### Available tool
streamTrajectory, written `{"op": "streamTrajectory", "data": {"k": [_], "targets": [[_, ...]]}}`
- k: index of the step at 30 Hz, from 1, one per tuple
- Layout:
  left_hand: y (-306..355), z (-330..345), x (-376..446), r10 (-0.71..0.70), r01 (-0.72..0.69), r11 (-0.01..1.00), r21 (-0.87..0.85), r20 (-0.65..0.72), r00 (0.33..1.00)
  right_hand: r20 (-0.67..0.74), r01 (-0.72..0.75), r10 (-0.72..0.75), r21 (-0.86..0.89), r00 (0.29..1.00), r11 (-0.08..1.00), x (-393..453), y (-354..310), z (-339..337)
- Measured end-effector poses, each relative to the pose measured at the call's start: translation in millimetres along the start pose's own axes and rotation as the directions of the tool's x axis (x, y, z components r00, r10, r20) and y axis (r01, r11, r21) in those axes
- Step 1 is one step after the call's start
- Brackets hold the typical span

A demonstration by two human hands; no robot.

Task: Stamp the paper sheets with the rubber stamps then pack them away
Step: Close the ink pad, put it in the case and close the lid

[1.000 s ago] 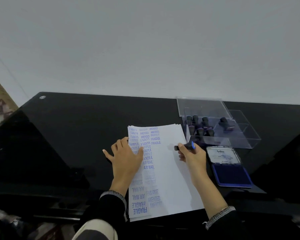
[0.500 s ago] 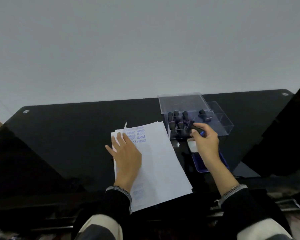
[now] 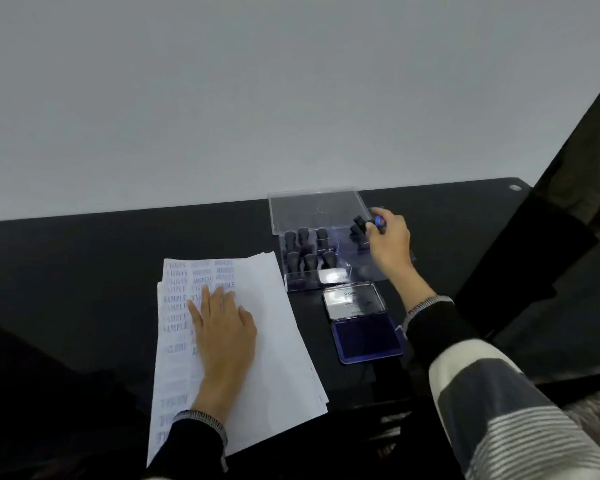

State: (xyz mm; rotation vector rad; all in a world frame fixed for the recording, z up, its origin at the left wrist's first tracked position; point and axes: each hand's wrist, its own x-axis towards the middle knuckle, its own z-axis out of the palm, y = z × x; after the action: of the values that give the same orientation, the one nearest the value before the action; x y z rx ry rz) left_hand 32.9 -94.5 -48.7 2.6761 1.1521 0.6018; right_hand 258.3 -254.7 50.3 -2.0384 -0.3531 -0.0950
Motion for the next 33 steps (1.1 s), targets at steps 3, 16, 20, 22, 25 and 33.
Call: {"op": "streamTrajectory", "data": {"k": [3, 16, 20, 22, 25, 33], "targets": [[3, -3, 0, -0.056, 0.059, 0.988, -0.145, 0.023, 0.998, 0.036, 0.032, -0.031, -0.012, 0.999, 0.999, 20, -1, 7], [4, -4, 0, -0.097, 0.086, 0.969, -0.231, -0.038, 0.995, 0.402, 0.120, 0.049, -0.384, 0.914, 0.915, 65, 5, 37], [6, -5, 0, -0.096, 0.085, 0.968, -0.234, -0.033, 0.995, 0.328, 0.062, 0.087, -0.418, 0.941, 0.906, 63, 10, 43], [6, -5, 0, -0.095, 0.085, 0.971, -0.225, -0.036, 0.995, 0.278, 0.039, 0.103, -0.463, 0.955, 0.886, 59, 10, 44], [6, -7, 0, -0.057, 0.047, 0.980, -0.192, -0.047, 0.997, 0.235, 0.039, 0.085, -0.478, 0.968, 0.877, 53, 6, 44], [14, -17, 1, 0.150, -0.149, 0.989, -0.008, 0.055, 0.987, 0.027, 0.069, -0.066, -0.156, 0.997, 0.985, -5, 6, 4]]}}
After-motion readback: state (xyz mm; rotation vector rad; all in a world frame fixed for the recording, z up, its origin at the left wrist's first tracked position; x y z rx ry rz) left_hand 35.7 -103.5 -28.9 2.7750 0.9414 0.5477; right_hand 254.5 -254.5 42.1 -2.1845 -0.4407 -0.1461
